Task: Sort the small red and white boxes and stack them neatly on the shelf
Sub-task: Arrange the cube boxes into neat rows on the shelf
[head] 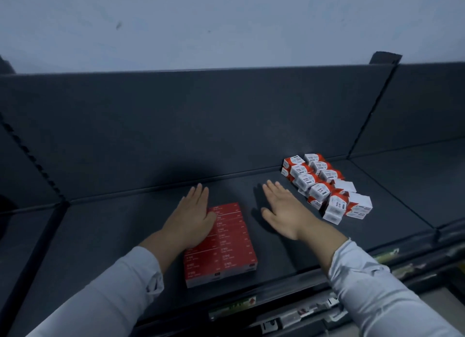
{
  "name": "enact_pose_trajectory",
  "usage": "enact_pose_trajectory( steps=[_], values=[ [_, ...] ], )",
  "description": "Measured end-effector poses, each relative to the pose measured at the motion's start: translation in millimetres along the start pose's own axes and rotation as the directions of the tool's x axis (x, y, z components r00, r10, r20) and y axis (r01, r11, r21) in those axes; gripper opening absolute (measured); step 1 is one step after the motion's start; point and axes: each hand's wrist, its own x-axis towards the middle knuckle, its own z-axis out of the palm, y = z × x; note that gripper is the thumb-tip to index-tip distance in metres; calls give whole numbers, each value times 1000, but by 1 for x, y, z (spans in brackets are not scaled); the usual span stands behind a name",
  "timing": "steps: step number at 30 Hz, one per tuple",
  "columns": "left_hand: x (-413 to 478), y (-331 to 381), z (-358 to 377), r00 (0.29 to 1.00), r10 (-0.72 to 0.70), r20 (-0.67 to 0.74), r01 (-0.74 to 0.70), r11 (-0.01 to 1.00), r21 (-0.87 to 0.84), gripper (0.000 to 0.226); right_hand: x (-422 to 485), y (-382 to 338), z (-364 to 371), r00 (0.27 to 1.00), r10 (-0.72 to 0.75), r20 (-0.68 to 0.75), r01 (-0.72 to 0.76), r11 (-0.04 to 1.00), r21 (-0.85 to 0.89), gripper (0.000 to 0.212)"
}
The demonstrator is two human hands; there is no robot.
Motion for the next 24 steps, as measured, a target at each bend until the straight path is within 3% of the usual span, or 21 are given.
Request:
enact_pose_trajectory(
  steps=[14,19,24],
  values=[
    [29,116,26,998,57,-20,-56,997,58,66,-36,91,-31,997,14,-80,-14,1000,1,69],
    [38,186,55,1000,24,-7,-23,1000,21,66,-66,149,-45,992,-51,-118,59,996,69,63],
    [38,239,78,1000,-14,-14,14,1000,-22,67,-82,197,-56,989,-136,-65,134,990,-41,62]
  ],
)
